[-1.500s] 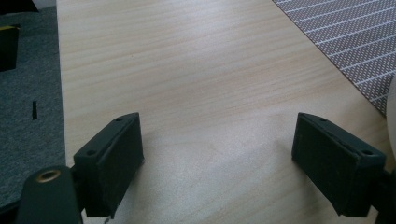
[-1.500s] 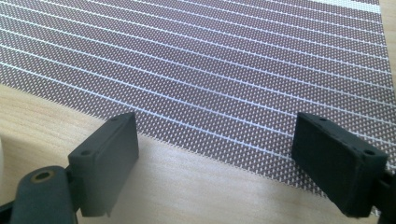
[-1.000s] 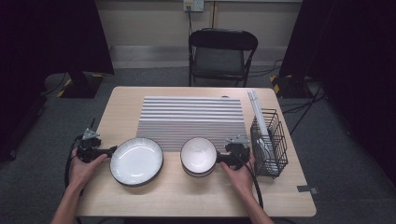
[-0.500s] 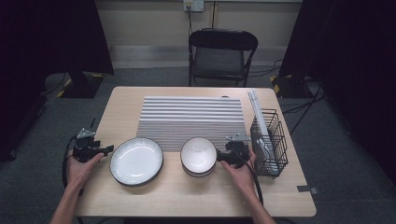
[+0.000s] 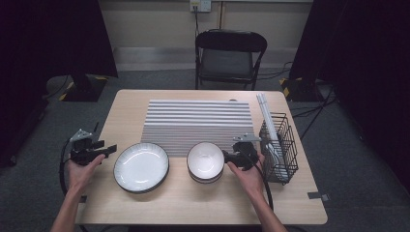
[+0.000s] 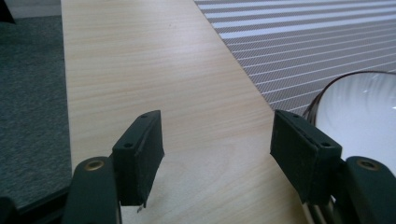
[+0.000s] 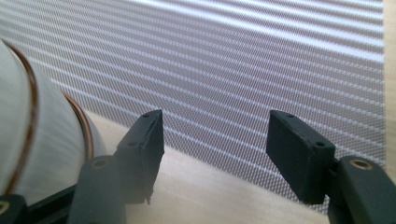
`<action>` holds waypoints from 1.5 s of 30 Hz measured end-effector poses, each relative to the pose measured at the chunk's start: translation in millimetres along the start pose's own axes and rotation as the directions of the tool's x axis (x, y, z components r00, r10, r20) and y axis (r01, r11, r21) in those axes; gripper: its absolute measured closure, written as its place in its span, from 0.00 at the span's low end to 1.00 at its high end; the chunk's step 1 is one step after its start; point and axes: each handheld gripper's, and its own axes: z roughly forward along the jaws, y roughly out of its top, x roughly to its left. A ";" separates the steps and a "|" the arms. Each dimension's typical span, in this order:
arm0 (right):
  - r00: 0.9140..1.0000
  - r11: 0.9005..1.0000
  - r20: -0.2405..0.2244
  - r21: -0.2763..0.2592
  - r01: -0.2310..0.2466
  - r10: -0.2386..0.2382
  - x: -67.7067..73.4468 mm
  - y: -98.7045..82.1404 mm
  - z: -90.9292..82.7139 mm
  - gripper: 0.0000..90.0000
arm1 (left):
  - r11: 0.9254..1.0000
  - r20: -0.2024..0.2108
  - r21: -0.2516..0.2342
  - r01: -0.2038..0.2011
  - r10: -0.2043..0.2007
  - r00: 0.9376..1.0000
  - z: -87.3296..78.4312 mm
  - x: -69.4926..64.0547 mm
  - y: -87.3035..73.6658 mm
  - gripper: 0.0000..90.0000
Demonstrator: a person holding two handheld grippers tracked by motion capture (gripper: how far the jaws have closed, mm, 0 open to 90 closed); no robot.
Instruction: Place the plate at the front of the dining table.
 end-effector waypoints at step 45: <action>0.975 0.973 -0.201 -0.226 0.044 -0.090 45.3 84.5 -31.4 0.67 | 0.998 0.126 -0.050 -0.032 0.038 0.991 -9.5 -20.3 11.5 0.46</action>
